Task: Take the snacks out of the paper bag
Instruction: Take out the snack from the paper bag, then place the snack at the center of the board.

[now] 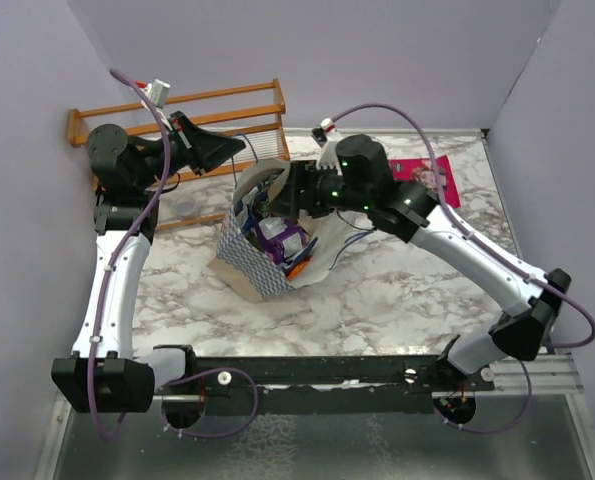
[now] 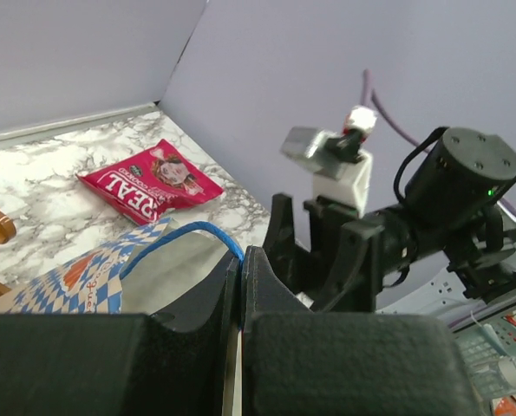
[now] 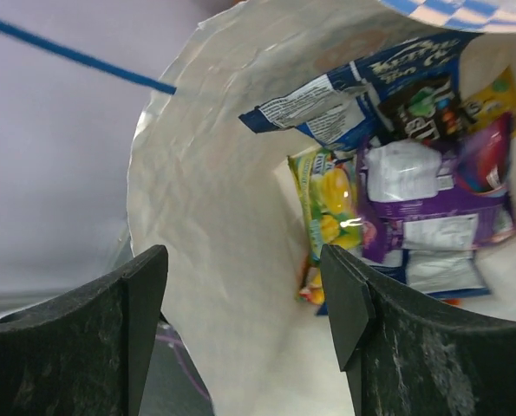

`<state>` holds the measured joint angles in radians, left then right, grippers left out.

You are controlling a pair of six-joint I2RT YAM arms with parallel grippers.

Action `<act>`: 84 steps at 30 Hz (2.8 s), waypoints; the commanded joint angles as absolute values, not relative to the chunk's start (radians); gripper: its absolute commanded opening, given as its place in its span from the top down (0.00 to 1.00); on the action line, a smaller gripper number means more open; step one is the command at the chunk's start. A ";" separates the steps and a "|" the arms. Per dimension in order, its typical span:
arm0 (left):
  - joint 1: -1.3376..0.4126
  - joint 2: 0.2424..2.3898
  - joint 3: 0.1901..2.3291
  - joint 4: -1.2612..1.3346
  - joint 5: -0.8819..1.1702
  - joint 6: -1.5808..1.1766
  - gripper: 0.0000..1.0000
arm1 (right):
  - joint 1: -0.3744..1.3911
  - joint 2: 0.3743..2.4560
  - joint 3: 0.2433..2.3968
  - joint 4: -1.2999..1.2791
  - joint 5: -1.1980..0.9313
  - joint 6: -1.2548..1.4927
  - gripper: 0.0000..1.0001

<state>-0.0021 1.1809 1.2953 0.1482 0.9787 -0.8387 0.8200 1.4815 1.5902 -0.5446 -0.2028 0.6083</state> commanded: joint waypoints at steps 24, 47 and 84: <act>-0.012 1.098 1.328 0.248 0.982 -0.902 1.00 | 0.917 1.848 1.771 -0.507 0.316 1.267 0.52; -0.015 1.080 1.380 -0.003 0.917 -0.659 1.00 | 0.916 1.561 1.522 -0.248 0.155 0.912 0.99; -0.015 1.087 1.408 -0.136 0.826 -0.560 1.00 | 0.854 1.071 1.281 0.145 0.986 -0.309 0.99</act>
